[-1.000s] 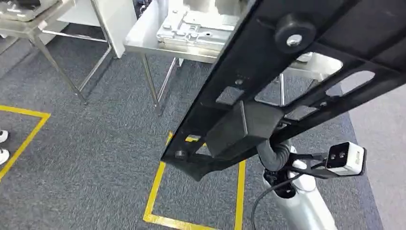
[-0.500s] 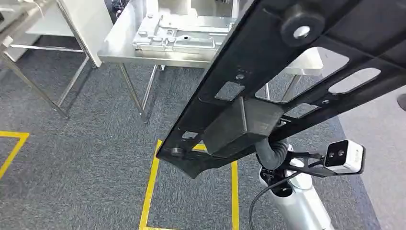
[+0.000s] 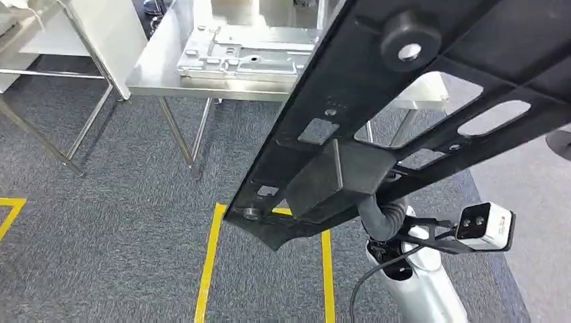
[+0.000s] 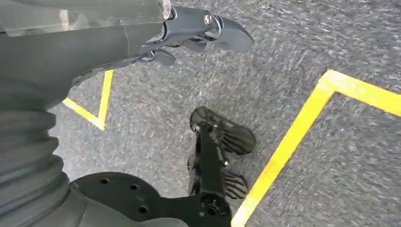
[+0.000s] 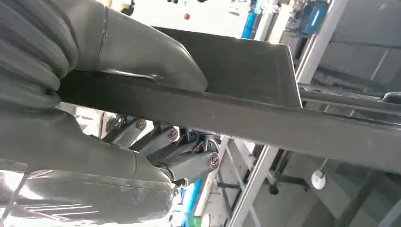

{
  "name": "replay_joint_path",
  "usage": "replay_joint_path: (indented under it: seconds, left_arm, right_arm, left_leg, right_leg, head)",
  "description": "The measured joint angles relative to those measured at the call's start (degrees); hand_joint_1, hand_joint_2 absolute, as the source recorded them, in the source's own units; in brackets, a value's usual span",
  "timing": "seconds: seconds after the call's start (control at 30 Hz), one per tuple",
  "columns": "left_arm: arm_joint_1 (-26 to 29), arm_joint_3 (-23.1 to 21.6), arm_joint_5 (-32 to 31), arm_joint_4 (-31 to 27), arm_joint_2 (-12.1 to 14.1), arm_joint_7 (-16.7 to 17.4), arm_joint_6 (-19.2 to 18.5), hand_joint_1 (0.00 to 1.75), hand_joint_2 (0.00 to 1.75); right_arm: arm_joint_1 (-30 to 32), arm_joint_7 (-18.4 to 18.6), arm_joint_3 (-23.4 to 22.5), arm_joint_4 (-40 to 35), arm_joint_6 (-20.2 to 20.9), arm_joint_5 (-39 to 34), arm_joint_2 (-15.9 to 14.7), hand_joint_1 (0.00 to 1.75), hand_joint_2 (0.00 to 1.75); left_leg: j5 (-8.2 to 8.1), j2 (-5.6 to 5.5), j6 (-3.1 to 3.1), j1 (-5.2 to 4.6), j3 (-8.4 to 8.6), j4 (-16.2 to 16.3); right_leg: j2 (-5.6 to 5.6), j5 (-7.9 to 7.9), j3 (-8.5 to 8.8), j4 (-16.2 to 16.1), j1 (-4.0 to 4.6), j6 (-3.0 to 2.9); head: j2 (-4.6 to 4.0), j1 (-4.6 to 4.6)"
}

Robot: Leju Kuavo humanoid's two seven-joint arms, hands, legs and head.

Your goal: Take the parts from the cabinet and place them on the table.

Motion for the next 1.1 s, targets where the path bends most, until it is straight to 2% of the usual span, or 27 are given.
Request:
replay_joint_path:
  seconds: [0.03,0.07,0.1,0.13,0.2,0.23,0.27,0.3,0.33,0.4,0.43,0.47,0.5,0.53,0.6,0.63,0.67,0.73,0.77,0.8,0.83,0.9,0.93,0.97,1.0,1.07,1.1]
  left_arm:
    - [-0.02,0.0,-0.11,0.0,0.0,0.0,-0.02,0.0,1.75]
    - [-0.07,0.0,-0.11,0.0,0.04,0.0,-0.04,0.0,1.75]
    - [-0.04,0.02,-0.13,-0.04,0.11,-0.04,-0.04,0.0,1.75]
    - [-0.06,0.02,-0.11,-0.02,0.07,-0.09,-0.06,0.0,1.75]
    - [-0.02,0.02,-0.13,-0.04,0.07,-0.09,-0.2,0.0,1.75]
    - [0.04,0.04,-0.13,-0.04,0.07,-0.09,-0.2,0.0,1.75]
    - [0.16,0.09,-0.13,-0.04,0.09,-0.11,-0.2,0.0,1.75]
    - [0.24,0.13,-0.13,-0.04,0.13,-0.11,-0.2,0.0,1.75]
    - [0.25,0.17,-0.13,-0.04,0.2,-0.11,-0.2,0.0,1.75]
    - [0.23,0.28,-0.13,-0.04,0.31,-0.13,-0.2,0.0,1.75]
    - [0.24,0.35,-0.13,-0.02,0.31,-0.13,-0.22,0.0,1.75]
    - [0.14,0.37,-0.15,-0.02,0.33,-0.13,-0.22,0.0,1.75]
    - [0.11,0.39,-0.15,-0.04,0.33,-0.18,-0.22,0.0,1.75]
    - [0.13,0.39,-0.15,-0.02,0.33,-0.15,-0.22,0.0,1.75]
    - [0.12,0.41,-0.31,-0.04,0.33,-0.18,-0.35,0.0,1.75]
    - [0.06,0.42,-0.37,-0.04,0.35,-0.28,-0.35,0.0,1.75]
    - [0.05,0.42,-0.39,-0.02,0.37,-0.33,-0.35,0.0,1.75]
    - [0.04,0.39,-0.48,-0.04,0.39,-0.37,-0.42,0.0,1.75]
    - [0.04,0.39,-0.55,-0.04,0.39,-0.42,-0.44,0.0,1.75]
    - [0.02,0.39,-0.57,-0.04,0.39,-0.42,-0.46,0.0,1.75]
    - [0.1,0.39,-0.61,-0.02,0.39,-0.44,-0.46,0.0,1.75]
    - [0.06,0.42,-0.65,-0.04,0.37,-0.48,-0.48,0.0,1.75]
    - [0.03,0.42,-0.72,-0.02,0.33,-0.5,-0.48,0.0,1.75]
    - [-0.06,0.39,-0.79,-0.02,0.31,-0.5,-0.5,0.0,1.75]
    - [-0.06,0.42,-0.81,-0.02,0.33,-0.5,-0.5,0.0,1.75]
    - [-0.15,0.48,-0.83,-0.02,0.33,-0.48,-0.44,0.0,1.75]
    - [-0.17,0.5,-0.83,-0.04,0.46,-0.48,-0.39,0.0,1.75]
  right_arm:
    - [0.0,0.0,0.0,0.0,-0.02,0.07,0.0,1.75,1.75]
    - [-0.02,0.0,0.0,-0.2,-0.04,0.13,0.02,1.75,1.75]
    - [-0.01,0.0,0.0,-0.37,-0.04,0.15,0.04,1.75,1.75]
    - [-0.18,0.0,0.0,-0.44,0.0,0.13,0.09,1.75,1.75]
    - [-0.16,0.0,0.0,-0.42,0.0,0.15,0.26,1.75,1.75]
    - [-0.13,0.02,0.0,-0.42,0.0,0.15,0.26,1.75,1.75]
    - [-0.1,0.11,0.02,-0.42,0.0,0.15,0.26,1.75,1.75]
    - [-0.05,0.2,0.0,-0.42,0.0,0.15,0.26,1.75,1.75]
    - [-0.04,0.2,0.02,-0.42,0.0,0.13,0.28,1.75,1.75]
    - [-0.06,0.22,0.0,-0.42,0.0,0.13,0.33,1.75,1.75]
    - [-0.07,0.26,0.0,-0.39,0.02,0.11,0.33,1.75,1.75]
    - [-0.06,0.39,0.02,-0.42,0.0,0.11,0.33,1.75,1.75]
    - [-0.05,0.48,0.04,-0.39,0.02,0.11,0.33,1.75,1.75]
    - [-0.05,0.48,0.04,-0.39,0.02,0.11,0.33,1.75,1.75]
    - [-0.09,0.5,0.04,-0.44,0.0,0.11,0.33,1.75,1.75]
    - [-0.29,0.52,0.04,-0.42,-0.09,0.11,0.33,1.75,1.75]
    - [-0.47,0.52,0.02,-0.42,-0.15,0.13,0.33,1.75,1.75]
    - [-0.33,0.61,0.02,-0.42,-0.13,0.15,0.33,1.75,1.75]
    - [-0.33,0.7,0.02,-0.37,-0.13,0.15,0.33,1.75,1.75]
    - [-0.33,0.81,0.02,-0.35,-0.15,0.17,0.33,1.75,1.75]
    - [-0.36,0.94,0.02,-0.33,-0.15,0.18,0.33,1.75,1.75]
    - [-0.56,0.98,0.02,-0.33,-0.15,0.2,0.33,1.75,1.75]
    - [-0.77,1.03,0.02,-0.33,-0.15,0.2,0.33,1.75,1.75]
    - [-1.05,1.09,0.02,-0.31,-0.15,0.2,0.33,1.75,1.75]
    - [-1.14,1.27,0.04,-0.28,-0.26,0.2,0.33,1.75,1.75]
    - [-1.15,1.7,0.04,-0.26,-0.76,0.26,0.33,1.75,1.75]
    - [-1.14,1.79,0.04,-0.28,-1.01,0.33,0.33,1.75,1.75]
  left_leg:
    - [-0.06,0.19,-0.25,0.04,0.26,-0.34]
    - [-0.33,0.36,-0.64,-0.3,0.69,-0.49]
    - [-0.77,0.05,-0.78,0.04,0.64,0.26]
    - [-2.17,-0.2,-0.88,0.0,-0.41,2.63]
    - [-6.29,-0.32,-1.18,0.11,-5.54,12.26]
    - [-7.47,-0.32,-1.34,0.11,-8.31,16.78]
    - [-7.09,-0.32,-1.41,0.11,-9.78,18.46]
    - [-5.29,-0.32,-1.44,0.13,-9.86,17.36]
    - [-2.31,-0.32,-1.42,0.16,-8.72,13.67]
    - [4.02,-0.39,-1.25,0.27,-4.77,3.31]
    - [3.11,-0.71,-1.08,-0.06,-3.94,1.88]
    - [2.86,-0.74,-0.41,0.11,-3.69,1.35]
    - [2.86,-0.74,-0.24,-0.03,-3.9,1.4]
    - [2.69,-0.76,0.18,-0.22,-3.92,1.47]
    - [2.8,-0.7,0.95,0.22,-3.32,0.78]
    - [2.67,-0.68,1.23,0.23,-3.03,0.64]
    - [2.58,-0.62,1.42,0.22,-2.96,0.64]
    - [2.3,-0.58,1.72,0.03,-2.82,0.68]
    - [2.1,-0.59,1.72,-0.05,-2.66,0.7]
    - [1.91,-0.6,1.72,-0.09,-2.36,0.7]
    - [1.65,-0.62,1.65,-0.17,-1.95,0.7]
    - [1.09,-0.67,1.49,-0.32,-1.01,0.66]
    - [0.87,-0.63,1.32,-0.34,-0.8,0.57]
    - [0.68,-0.67,0.99,-0.55,-0.98,0.7]
    - [0.63,-0.59,0.68,-0.38,-1.01,0.52]
    - [0.51,-0.35,0.08,-0.28,-0.58,0.0]
    - [0.23,-0.3,-0.35,-0.74,-0.03,-0.32]
  right_leg:
    - [0.19,-0.17,0.03,0.0,0.08,-0.27]
    - [0.33,-0.07,0.42,-0.7,-0.33,-0.58]
    - [0.39,0.07,1.2,-1.25,-0.68,-0.73]
    - [0.35,-0.13,1.65,-1.5,-0.78,-1.1]
    - [0.41,-0.59,2.09,-1.5,-0.71,-1.48]
    - [0.51,-0.85,2.28,-1.47,-0.68,-1.51]
    - [0.73,-1.07,2.51,-1.42,-0.67,-1.45]
    - [0.94,-1.37,2.84,-1.35,-0.69,-1.38]
    - [1.12,-1.73,3.27,-1.22,-0.72,-1.23]
    - [1.28,-2.74,4.15,-0.73,-0.78,-0.81]
    - [1.39,-3.2,4.07,-0.32,-0.3,-0.36]
    - [1.58,-3.34,3.84,-0.14,-0.37,-0.14]
    - [1.57,-3.3,3.78,-0.2,-0.37,0.06]
    - [1.56,-3.35,3.84,-0.35,-0.49,0.4]
    - [1.4,-4.05,4.13,-0.09,-0.58,1.09]
    - [1.07,-5.16,3.21,2.11,-0.58,1.36]
    - [1.0,-7.01,1.01,6.09,-0.67,1.58]
    - [0.97,-10.28,-4.51,15.68,-0.82,1.83]
    - [0.96,-10.28,-6.55,18.42,-0.83,1.86]
    - [0.95,-8.85,-6.84,17.86,-0.82,1.73]
    - [0.95,-6.18,-5.75,14.62,-0.77,1.43]
    - [0.89,-0.25,-1.41,4.34,-0.41,0.43]
    - [0.45,-0.05,0.13,1.11,-0.02,-0.17]
    - [0.33,-0.22,0.34,-0.02,0.19,-0.3]
    - [0.38,-0.29,0.23,0.21,0.29,-0.31]
    - [0.65,-0.51,0.35,-0.02,0.39,-0.75]
    - [0.7,-0.3,1.17,-1.01,-0.21,-0.92]
  head:
    - [0.0,0.02]
    - [0.0,0.0]
    - [-0.02,-0.02]
    - [-0.02,-0.19]
    - [0.0,-0.26]
    - [-0.02,-0.22]
    - [0.0,-0.28]
    - [0.0,-0.24]
    - [0.0,-0.26]
    - [-0.02,-0.26]
    - [0.0,-0.22]
    - [0.0,-0.33]
    - [0.0,-0.13]
    - [0.0,-0.24]
    - [0.0,-0.2]
    - [-0.02,0.24]
    - [-0.02,0.42]
    - [-0.02,0.44]
    - [0.0,0.39]
    - [0.0,0.41]
    - [-0.02,0.41]
    - [0.0,0.44]
    - [-0.02,0.42]
    - [0.0,0.09]
    - [0.0,0.11]
    - [0.0,0.2]
    - [0.0,0.02]
